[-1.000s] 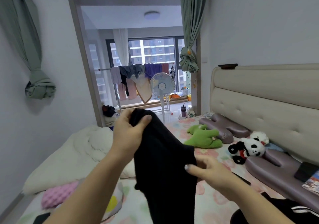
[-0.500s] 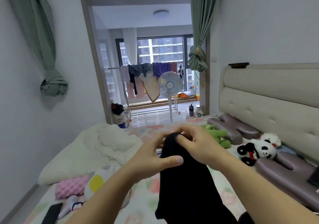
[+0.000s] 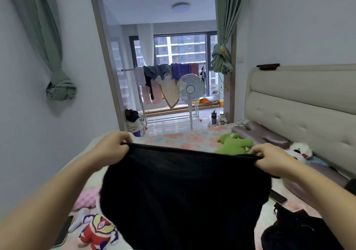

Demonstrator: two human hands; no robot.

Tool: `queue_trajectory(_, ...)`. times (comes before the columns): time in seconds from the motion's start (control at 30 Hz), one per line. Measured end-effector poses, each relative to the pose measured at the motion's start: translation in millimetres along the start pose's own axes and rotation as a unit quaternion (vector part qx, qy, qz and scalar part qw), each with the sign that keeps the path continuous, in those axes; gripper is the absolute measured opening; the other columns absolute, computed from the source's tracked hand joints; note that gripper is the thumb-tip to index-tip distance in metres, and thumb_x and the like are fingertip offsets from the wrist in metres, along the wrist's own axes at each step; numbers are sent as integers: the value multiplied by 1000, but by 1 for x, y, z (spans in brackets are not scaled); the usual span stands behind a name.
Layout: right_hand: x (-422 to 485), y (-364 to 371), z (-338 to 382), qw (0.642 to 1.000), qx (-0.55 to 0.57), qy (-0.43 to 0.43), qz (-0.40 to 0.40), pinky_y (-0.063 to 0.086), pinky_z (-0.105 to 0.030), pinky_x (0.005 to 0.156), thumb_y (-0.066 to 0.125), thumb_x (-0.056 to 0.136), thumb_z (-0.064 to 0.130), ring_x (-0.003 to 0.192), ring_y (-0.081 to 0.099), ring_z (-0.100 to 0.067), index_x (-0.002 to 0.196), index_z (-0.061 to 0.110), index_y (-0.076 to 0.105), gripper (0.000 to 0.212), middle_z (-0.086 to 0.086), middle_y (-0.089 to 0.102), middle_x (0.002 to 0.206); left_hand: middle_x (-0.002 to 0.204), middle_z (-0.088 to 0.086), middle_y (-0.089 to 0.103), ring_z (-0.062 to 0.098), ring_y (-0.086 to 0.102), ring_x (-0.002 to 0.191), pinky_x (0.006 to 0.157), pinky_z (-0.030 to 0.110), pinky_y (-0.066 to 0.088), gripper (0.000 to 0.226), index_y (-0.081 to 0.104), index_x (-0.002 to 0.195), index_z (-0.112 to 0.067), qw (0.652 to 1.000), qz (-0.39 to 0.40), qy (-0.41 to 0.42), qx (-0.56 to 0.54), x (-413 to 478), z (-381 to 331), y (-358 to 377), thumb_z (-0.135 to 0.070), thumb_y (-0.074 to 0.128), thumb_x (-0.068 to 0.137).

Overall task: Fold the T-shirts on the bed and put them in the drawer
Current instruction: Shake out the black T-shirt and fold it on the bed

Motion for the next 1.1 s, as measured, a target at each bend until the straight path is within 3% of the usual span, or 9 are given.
queue_trajectory(0.13,9,-20,-23,991,121,33,-41,33,-23,48,57,80,4,52,48,-9,69,19,64,20,-1,62,63,61,0,50,15,45,59,54,26,31,26,57,67,-14,998,46,-33,41,-1,23,3,-2,44,85)
queue_trajectory(0.33,23,-35,-7,953,300,16,-48,28,-27,53,45,87,-3,54,39,-17,66,13,61,31,-6,48,59,51,-5,55,18,50,59,51,26,35,28,63,63,-18,980,71,-45,-179,-5,3,1,-18,54,90)
queue_trajectory(0.43,19,-42,4,945,326,-25,-16,27,-20,43,50,89,4,45,38,-14,62,12,60,30,-5,43,53,61,-5,67,14,63,62,54,19,45,52,69,72,-15,969,176,-29,-173,-14,-10,0,-61,79,49)
queue_trajectory(0.47,15,-41,9,943,330,-46,20,30,-18,40,55,89,11,44,43,-12,61,14,63,29,-2,48,52,68,-1,70,14,66,65,57,19,47,62,70,78,-13,968,205,-30,-142,-15,-6,0,-59,84,39)
queue_trajectory(0.53,6,-40,18,934,331,-84,101,35,-16,41,61,86,23,45,49,-6,60,20,67,27,7,54,52,75,4,72,17,68,69,60,21,50,46,71,83,-11,968,230,-37,-90,-13,6,-2,-36,88,50)
queue_trajectory(0.67,11,-49,1,951,271,-99,110,38,-13,44,68,80,16,50,52,-4,64,12,65,16,3,56,55,65,5,64,16,58,59,55,18,45,12,61,77,0,970,190,-49,-141,-5,25,-10,-9,69,77)
queue_trajectory(0.87,26,-39,-23,993,57,-96,-30,33,-18,47,67,84,20,48,46,-7,59,21,63,25,8,52,46,46,-6,53,3,41,40,40,11,30,23,52,65,-10,987,142,-42,-63,-7,46,12,-11,70,80)
queue_trajectory(0.97,24,-17,-32,992,66,-86,-61,37,-32,58,61,87,26,64,54,-19,62,29,59,25,4,59,60,52,-1,52,10,43,47,45,22,32,26,52,64,-13,998,49,-48,7,-7,63,23,-16,72,78)
queue_trajectory(1.1,29,10,-43,989,95,-86,-80,33,-31,60,56,91,18,78,58,-28,80,8,65,18,-9,64,75,54,1,53,14,45,50,48,27,31,28,52,62,-17,996,5,-85,0,-14,83,47,-26,72,78)
Point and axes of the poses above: each hand's wrist, its own x-axis towards the middle knuckle, its own y-axis out of the palm, z = x × y, the point moved 10 cm from there along x, towards the middle knuckle
